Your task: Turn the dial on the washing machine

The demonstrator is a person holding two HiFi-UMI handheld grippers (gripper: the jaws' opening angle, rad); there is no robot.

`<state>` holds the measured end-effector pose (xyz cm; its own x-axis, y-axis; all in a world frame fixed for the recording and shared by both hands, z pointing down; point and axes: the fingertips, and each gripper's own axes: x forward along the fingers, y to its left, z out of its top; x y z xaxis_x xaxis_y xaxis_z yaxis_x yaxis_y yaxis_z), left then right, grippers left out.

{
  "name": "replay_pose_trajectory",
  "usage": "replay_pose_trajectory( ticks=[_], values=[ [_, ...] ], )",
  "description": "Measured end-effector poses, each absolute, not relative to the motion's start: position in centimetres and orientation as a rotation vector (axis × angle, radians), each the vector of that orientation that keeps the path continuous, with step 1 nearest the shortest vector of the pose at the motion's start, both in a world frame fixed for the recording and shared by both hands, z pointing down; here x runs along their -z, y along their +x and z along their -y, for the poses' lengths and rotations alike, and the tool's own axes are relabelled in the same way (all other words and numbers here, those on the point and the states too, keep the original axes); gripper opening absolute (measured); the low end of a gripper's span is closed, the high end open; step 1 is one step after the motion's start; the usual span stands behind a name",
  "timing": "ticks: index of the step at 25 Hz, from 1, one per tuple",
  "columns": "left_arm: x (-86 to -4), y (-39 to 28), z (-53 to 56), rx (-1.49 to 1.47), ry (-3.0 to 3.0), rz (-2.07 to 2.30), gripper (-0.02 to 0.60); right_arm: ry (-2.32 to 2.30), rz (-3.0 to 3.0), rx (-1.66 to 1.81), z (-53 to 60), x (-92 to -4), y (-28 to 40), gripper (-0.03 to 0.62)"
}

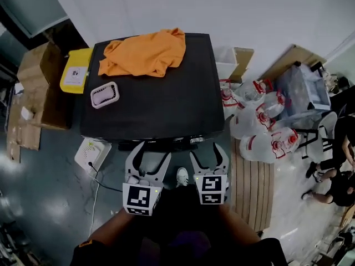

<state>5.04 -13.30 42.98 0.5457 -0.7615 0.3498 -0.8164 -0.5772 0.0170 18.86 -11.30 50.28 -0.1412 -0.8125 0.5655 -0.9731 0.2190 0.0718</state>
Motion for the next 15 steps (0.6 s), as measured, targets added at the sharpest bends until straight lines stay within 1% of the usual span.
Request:
replay_pose_trajectory(
  ticks=[4, 9, 15],
  values=[
    [-45.2, 4.6, 12.9, -0.492, 2.486, 1.445, 0.296, 1.595, 2.023, -0.463, 12.4, -52.9, 18.6, 0.345],
    [-47.3, 4.6, 11.8, -0.557, 2.428, 1.473, 0.296, 1.535, 1.999, -0.537, 12.2, -56.8, 18.5, 0.319],
    [-48.8, 4.5, 11.6, -0.634, 2.417, 1.502, 0.296, 1.560, 2.005, -0.581, 13.4, -58.2, 18.6, 0.314]
  ],
)
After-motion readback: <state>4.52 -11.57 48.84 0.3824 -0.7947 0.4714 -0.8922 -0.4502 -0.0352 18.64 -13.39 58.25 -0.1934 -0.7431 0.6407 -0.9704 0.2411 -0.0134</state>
